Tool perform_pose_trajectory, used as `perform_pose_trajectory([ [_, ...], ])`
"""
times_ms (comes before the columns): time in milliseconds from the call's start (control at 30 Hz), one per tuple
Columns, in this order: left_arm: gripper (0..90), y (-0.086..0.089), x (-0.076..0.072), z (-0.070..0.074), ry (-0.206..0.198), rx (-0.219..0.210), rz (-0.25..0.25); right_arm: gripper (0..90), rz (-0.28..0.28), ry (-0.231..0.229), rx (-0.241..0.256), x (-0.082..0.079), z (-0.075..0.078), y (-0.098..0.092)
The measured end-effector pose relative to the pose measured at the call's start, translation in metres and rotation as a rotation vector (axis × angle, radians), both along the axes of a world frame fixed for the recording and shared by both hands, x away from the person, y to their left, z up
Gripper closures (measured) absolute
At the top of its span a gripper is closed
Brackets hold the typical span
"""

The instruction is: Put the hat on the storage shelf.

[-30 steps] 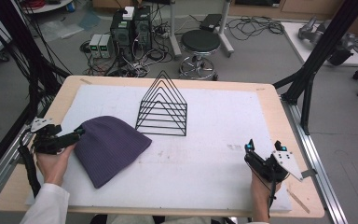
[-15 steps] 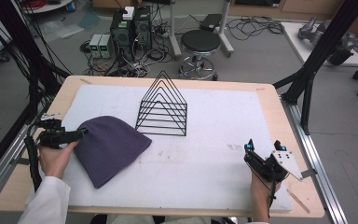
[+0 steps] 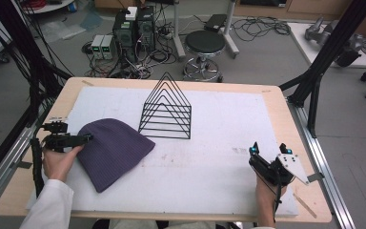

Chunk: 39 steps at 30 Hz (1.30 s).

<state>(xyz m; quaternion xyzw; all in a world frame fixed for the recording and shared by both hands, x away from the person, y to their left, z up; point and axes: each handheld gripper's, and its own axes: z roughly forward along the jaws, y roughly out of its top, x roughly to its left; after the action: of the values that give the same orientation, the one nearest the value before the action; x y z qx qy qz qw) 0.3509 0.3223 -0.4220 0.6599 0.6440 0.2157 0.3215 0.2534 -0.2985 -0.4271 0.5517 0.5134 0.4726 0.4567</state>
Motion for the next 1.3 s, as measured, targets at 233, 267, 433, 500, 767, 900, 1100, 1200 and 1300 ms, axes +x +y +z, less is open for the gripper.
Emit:
perform_pose_trajectory([
  [233,16.8,-0.002,0.003,-0.005,0.045,0.028,0.006,9.6,0.000,0.002,0.001,0.000,0.000,0.000],
  [267,16.8,-0.002,0.003,-0.005,0.051,0.030,0.005,9.6,0.000,0.002,0.000,0.000,0.000,-0.001],
  [433,16.8,-0.004,0.006,-0.009,0.072,0.026,0.000,9.7,0.000,0.003,0.001,0.000,0.000,0.000],
  [500,17.2,-0.004,0.007,-0.010,0.077,0.018,-0.004,9.7,0.000,0.004,-0.001,0.000,0.000,0.000],
  [767,26.9,-0.004,0.008,-0.010,0.091,-0.019,-0.011,9.6,-0.002,-0.001,0.001,0.001,0.000,-0.001],
  [900,38.7,-0.005,0.007,-0.009,0.086,-0.002,-0.008,9.6,-0.003,0.008,-0.003,0.001,-0.001,0.000],
  [1100,62.6,-0.005,0.007,-0.010,0.073,-0.039,-0.010,9.6,-0.002,0.004,-0.006,0.000,0.000,0.001],
  [1200,68.9,-0.008,0.007,-0.010,0.074,-0.039,-0.015,9.6,-0.001,0.002,-0.005,0.001,0.000,0.000],
  [1300,73.3,-0.006,0.008,-0.010,0.078,-0.071,-0.016,9.7,0.000,0.002,-0.004,0.001,-0.001,0.001],
])
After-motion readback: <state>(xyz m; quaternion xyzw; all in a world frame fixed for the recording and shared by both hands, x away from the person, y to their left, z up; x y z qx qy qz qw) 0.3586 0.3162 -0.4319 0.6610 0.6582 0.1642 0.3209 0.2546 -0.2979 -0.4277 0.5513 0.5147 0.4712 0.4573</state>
